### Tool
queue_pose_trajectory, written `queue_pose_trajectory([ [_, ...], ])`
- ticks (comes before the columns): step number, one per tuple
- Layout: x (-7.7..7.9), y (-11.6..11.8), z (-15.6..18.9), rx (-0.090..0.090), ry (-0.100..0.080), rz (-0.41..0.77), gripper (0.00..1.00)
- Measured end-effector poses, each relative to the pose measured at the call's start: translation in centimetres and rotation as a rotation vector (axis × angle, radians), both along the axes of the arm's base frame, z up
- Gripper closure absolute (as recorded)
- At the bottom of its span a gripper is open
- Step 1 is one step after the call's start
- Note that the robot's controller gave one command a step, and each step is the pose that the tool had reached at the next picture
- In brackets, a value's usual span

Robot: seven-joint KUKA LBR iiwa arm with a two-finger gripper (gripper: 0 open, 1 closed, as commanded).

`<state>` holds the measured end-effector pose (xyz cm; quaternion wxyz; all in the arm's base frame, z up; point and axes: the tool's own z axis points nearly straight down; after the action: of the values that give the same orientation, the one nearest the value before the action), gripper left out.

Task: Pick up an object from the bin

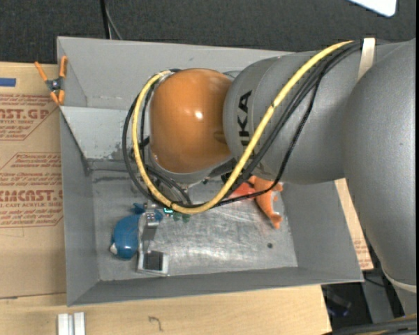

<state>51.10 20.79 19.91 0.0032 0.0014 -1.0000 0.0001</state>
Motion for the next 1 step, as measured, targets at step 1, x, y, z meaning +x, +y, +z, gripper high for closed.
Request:
queue_pose_trajectory([
  [1,0.20,-0.09,0.36,0.001,-0.007,-0.002,0.00],
])
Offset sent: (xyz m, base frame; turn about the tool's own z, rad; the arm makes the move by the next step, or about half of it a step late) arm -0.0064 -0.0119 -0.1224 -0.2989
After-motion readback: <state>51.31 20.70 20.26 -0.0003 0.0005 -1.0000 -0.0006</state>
